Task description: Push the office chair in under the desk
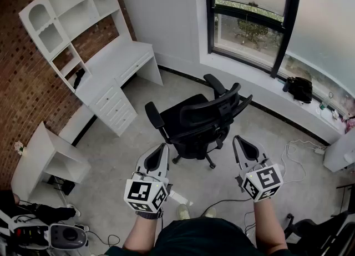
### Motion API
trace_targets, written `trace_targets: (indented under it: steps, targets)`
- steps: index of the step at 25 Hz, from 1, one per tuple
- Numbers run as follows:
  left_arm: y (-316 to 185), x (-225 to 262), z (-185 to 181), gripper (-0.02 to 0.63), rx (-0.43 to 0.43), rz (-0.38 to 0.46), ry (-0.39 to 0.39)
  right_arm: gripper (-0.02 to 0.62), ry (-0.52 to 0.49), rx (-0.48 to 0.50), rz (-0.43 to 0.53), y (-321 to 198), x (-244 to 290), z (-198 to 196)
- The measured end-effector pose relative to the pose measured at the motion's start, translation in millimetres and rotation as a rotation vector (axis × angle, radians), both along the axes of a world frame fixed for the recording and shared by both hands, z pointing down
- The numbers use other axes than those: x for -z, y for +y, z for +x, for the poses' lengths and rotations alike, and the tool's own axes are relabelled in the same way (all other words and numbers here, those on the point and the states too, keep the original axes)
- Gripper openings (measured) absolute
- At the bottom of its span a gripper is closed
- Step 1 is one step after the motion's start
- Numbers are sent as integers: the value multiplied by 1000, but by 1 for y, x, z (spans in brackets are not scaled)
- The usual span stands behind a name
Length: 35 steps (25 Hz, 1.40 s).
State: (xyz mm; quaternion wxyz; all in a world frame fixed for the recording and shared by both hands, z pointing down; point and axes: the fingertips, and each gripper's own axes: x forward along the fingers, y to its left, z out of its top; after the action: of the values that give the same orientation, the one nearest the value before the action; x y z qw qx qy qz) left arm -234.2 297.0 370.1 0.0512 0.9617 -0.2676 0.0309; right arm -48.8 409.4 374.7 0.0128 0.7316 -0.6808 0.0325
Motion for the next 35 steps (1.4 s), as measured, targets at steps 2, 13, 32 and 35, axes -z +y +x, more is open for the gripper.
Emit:
trace_targets:
  steps: [2, 13, 32, 35]
  targets:
    - [4, -1, 0, 6, 0, 1, -2, 5, -1, 5, 0, 3, -1, -1]
    - [14, -1, 4, 6, 4, 5, -12, 5, -8, 33, -5, 6, -5, -8]
    - [16, -73, 13, 8, 86, -146, -13, 8, -145, 49, -33, 25, -51, 26]
    - [21, -90, 19, 8, 69, -102, -72, 10, -187, 23, -40, 29, -64, 48]
